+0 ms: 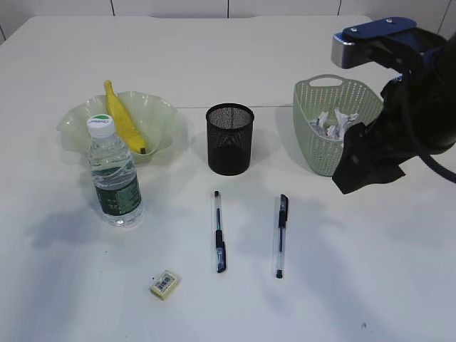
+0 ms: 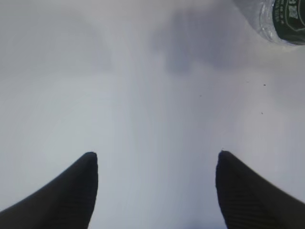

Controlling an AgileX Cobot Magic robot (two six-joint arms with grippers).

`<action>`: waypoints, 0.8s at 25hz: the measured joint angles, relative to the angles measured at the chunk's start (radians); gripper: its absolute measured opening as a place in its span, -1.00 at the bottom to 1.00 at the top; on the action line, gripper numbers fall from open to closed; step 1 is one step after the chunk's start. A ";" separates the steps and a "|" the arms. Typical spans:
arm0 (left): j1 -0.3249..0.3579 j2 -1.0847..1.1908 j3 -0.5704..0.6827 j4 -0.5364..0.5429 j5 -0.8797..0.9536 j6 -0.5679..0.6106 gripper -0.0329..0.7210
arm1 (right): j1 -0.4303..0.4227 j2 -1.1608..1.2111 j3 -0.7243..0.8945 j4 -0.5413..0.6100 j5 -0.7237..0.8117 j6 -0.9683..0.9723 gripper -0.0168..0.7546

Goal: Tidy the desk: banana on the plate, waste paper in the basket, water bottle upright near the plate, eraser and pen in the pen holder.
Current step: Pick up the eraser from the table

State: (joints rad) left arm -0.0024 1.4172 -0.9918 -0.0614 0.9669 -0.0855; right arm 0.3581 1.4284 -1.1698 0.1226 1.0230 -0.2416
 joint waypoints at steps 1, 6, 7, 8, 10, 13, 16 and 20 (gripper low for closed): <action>0.000 0.000 0.000 -0.012 0.007 0.000 0.51 | 0.000 0.002 -0.011 0.007 0.016 0.000 0.52; 0.000 0.000 -0.002 -0.032 0.019 0.002 0.46 | 0.048 0.074 -0.086 0.001 0.091 0.016 0.52; 0.000 0.000 -0.002 -0.034 0.019 0.002 0.45 | 0.069 0.094 -0.102 -0.006 0.102 0.020 0.52; 0.000 0.000 -0.002 -0.036 0.019 0.002 0.44 | 0.097 0.111 -0.118 -0.017 0.111 0.023 0.52; 0.000 0.000 -0.002 -0.038 0.019 0.002 0.42 | 0.149 0.156 -0.159 -0.038 0.118 0.042 0.52; 0.000 0.000 -0.002 -0.040 0.019 0.002 0.41 | 0.211 0.232 -0.223 -0.049 0.124 0.072 0.52; 0.000 0.000 -0.002 -0.046 0.019 0.002 0.40 | 0.257 0.317 -0.297 -0.055 0.158 0.087 0.52; 0.000 0.000 -0.002 -0.070 0.019 0.002 0.40 | 0.315 0.430 -0.411 -0.071 0.192 0.095 0.48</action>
State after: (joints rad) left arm -0.0024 1.4172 -0.9934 -0.1315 0.9854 -0.0835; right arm 0.6731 1.8587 -1.5811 0.0517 1.2148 -0.1465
